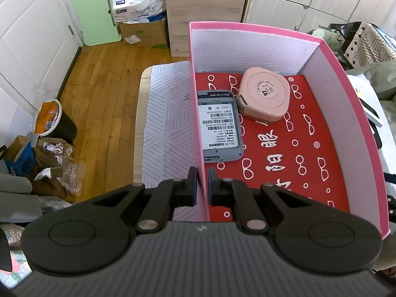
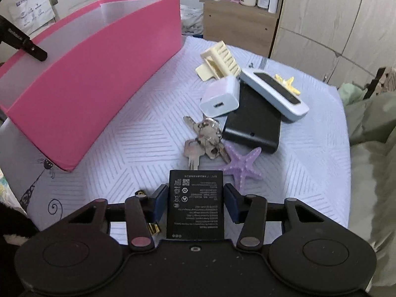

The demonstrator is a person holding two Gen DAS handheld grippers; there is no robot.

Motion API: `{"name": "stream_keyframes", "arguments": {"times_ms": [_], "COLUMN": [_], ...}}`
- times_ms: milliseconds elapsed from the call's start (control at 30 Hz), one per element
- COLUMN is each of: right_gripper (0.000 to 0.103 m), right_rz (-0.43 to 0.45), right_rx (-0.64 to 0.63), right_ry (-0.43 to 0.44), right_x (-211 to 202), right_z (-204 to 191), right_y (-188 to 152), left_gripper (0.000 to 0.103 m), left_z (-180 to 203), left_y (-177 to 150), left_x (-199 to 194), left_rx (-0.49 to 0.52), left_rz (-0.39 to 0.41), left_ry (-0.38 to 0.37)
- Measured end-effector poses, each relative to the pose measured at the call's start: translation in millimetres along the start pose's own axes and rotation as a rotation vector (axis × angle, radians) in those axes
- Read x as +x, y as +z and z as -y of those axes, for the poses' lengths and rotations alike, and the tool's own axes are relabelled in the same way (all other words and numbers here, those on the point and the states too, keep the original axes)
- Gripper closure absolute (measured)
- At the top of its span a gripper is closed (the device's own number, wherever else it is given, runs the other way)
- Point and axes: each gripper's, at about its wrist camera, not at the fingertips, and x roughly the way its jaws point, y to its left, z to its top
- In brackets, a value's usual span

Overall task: Organize rigid objects
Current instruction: 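Grasp the black phone battery with the right gripper, then place the black battery in the box and open the right gripper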

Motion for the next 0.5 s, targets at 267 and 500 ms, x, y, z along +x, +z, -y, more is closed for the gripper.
{"name": "stream_keyframes", "arguments": {"times_ms": [267,500], "right_gripper": [0.049,0.049], "right_rz": [0.05,0.151], "right_rx": [-0.037,-0.103], "right_ry": [-0.022,-0.024], "right_x": [-21.6,-51.4], "right_z": [-6.0,-14.0], "right_y": [17.7,49.3], "left_gripper": [0.095,0.095], "left_z": [-1.6,-2.6], "left_y": [0.4,0.3], "left_x": [0.0,0.0], "left_rx": [0.008,0.012], "left_rz": [0.001,0.002], "left_ry": [-0.013,-0.024]}}
